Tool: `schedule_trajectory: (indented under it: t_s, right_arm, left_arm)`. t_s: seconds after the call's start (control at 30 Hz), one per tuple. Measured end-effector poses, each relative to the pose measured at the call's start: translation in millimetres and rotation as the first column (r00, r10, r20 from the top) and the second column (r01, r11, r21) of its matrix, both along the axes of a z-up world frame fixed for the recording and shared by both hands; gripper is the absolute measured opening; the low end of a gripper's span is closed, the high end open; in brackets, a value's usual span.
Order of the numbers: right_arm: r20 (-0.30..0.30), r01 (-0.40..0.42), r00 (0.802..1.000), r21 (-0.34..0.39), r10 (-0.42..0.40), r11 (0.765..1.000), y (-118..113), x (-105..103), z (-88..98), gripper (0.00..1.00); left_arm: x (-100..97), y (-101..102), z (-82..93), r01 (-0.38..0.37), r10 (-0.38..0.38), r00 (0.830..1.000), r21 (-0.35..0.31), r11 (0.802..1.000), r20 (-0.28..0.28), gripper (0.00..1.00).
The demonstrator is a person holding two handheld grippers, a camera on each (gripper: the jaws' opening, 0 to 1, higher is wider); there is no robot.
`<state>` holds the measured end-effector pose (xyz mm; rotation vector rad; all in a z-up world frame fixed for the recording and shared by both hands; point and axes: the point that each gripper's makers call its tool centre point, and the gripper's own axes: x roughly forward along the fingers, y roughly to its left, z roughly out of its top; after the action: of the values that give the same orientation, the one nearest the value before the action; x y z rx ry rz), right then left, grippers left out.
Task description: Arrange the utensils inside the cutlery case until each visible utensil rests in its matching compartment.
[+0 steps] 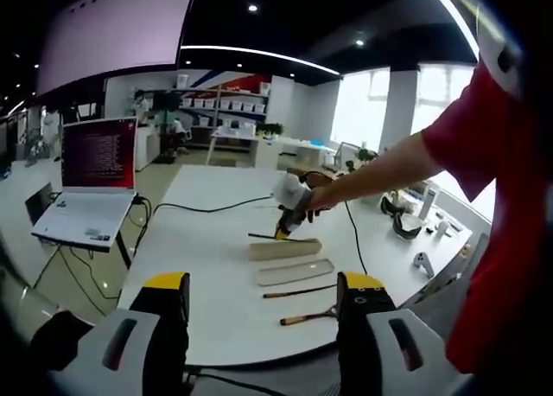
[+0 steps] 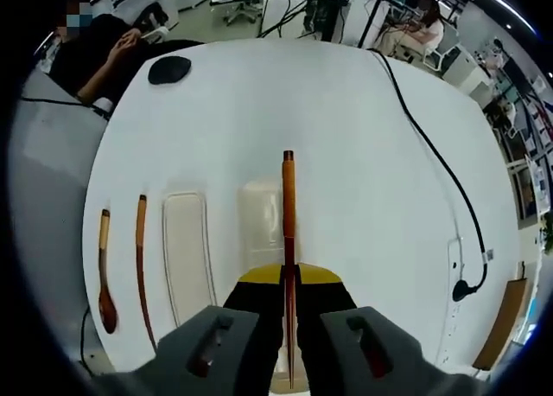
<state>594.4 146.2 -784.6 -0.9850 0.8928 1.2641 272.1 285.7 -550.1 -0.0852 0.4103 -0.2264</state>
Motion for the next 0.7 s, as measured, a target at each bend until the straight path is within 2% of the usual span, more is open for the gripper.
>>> schedule_trajectory:
  t_s: [0.1, 0.43, 0.53, 0.7]
  right_arm:
    - [0.001, -0.008, 1.0, -0.002, 0.008, 1.0, -1.1, -10.7, -0.3, 0.0]
    - [-0.015, -0.007, 1.0, -0.03, 0.007, 1.0, -10.1, -4.3, -19.4, 0.0]
    - [-0.036, -0.005, 0.999, -0.043, 0.003, 0.999, -12.1, -6.5, -22.1, 0.0]
    - [-0.035, 0.001, 0.999, -0.049, -0.003, 0.999, -11.8, -5.8, -27.0, 0.0]
  left_arm:
    - [-1.0, -0.1, -2.8, -0.004, 0.004, 1.0, -0.007, 1.0, -0.013, 0.71]
    - [-0.6, 0.0, -2.5, -0.007, 0.007, 1.0, -0.017, 1.0, -0.023, 0.72]
    - [-2.2, -1.2, -5.0, -0.006, 0.005, 0.999, -0.017, 1.0, -0.035, 0.72]
    - [-7.6, -1.2, -12.6, -0.012, 0.011, 0.998, -0.019, 1.0, -0.063, 0.72]
